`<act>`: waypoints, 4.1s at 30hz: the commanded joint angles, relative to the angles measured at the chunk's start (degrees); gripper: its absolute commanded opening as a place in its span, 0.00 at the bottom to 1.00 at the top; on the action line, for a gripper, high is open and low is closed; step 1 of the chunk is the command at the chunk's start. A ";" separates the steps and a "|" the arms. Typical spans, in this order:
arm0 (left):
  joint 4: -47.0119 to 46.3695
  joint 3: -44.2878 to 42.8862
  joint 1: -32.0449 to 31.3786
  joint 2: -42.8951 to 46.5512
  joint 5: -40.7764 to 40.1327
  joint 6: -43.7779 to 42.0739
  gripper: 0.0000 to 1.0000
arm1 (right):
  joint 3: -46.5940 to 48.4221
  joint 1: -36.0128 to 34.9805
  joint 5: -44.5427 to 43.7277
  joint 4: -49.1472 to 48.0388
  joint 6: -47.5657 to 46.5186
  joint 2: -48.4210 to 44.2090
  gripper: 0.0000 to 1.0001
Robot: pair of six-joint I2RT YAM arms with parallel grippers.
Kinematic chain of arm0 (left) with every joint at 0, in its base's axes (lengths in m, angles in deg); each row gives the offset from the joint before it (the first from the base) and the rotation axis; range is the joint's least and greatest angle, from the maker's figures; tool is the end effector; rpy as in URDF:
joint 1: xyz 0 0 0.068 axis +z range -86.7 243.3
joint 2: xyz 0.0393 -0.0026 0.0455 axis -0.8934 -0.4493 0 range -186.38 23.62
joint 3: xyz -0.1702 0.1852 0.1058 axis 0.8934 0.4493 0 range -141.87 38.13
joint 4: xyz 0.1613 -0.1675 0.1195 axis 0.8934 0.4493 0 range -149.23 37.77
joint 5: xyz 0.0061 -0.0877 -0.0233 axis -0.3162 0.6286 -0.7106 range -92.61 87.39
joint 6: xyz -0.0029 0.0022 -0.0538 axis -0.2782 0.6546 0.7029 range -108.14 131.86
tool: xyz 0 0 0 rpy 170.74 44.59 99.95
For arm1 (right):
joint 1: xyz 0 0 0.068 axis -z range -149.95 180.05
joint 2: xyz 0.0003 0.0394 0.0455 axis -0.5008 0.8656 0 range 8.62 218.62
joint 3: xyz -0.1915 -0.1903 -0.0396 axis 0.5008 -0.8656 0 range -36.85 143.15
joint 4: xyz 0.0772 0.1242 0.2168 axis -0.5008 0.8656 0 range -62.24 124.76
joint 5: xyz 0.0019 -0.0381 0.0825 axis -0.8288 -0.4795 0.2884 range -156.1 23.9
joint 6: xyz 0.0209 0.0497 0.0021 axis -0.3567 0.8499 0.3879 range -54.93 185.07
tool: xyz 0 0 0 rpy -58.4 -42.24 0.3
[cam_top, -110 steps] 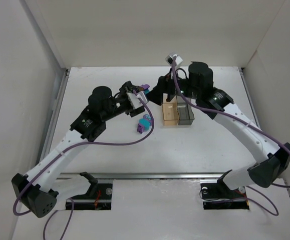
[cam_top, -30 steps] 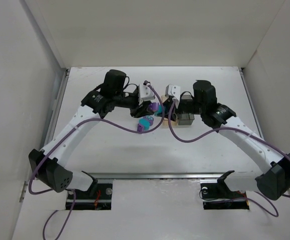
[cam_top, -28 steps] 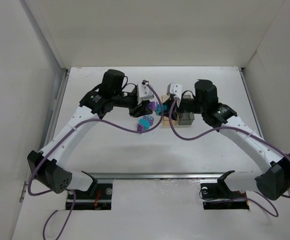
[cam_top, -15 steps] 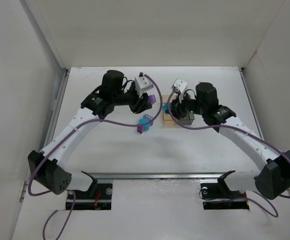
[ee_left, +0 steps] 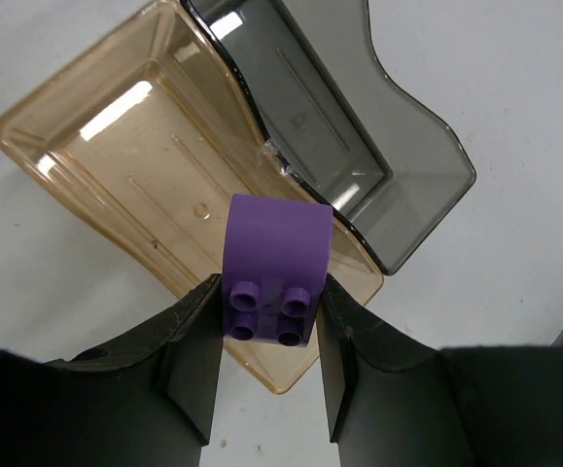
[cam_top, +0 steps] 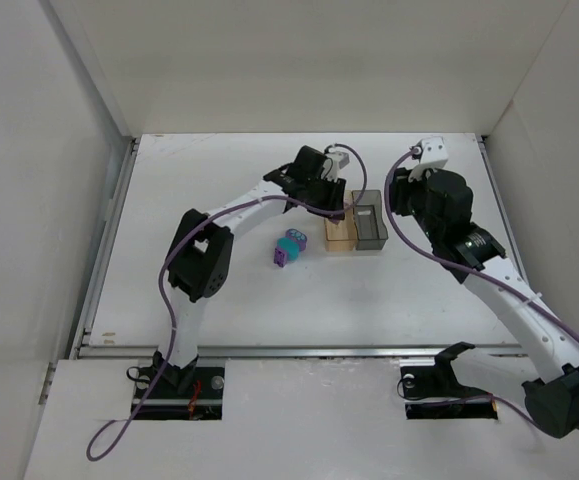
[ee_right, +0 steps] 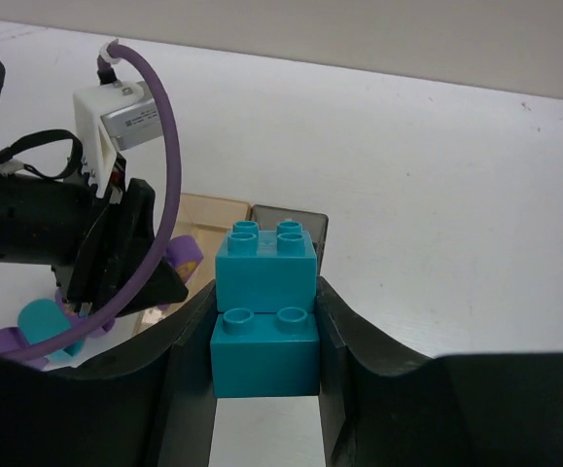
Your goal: Sort the legos into containers by color
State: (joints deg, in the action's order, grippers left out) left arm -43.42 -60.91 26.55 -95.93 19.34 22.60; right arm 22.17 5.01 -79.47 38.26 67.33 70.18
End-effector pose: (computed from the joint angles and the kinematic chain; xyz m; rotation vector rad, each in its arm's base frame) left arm 0.3822 -0.3020 0.2502 0.7319 2.1739 -0.8705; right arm 0.2277 0.0973 0.3703 -0.1896 1.7839 0.1317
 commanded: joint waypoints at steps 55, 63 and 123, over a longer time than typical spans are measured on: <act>22.68 6.58 -5.17 33.68 29.46 -66.11 0.67 | 6.01 -1.95 64.26 11.47 -36.89 1.90 0.00; 20.05 4.66 -5.70 31.05 29.47 -58.15 0.63 | 7.60 -1.95 64.42 11.47 -36.89 3.04 0.00; 19.96 5.08 -2.36 32.18 28.41 -54.95 0.00 | 8.39 -3.00 57.74 12.44 -31.53 7.87 0.00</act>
State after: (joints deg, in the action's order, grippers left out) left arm -20.93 -55.03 24.10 -66.64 46.12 -33.35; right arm 28.16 2.59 -21.68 51.57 34.64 77.16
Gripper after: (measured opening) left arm 0.332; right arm 0.428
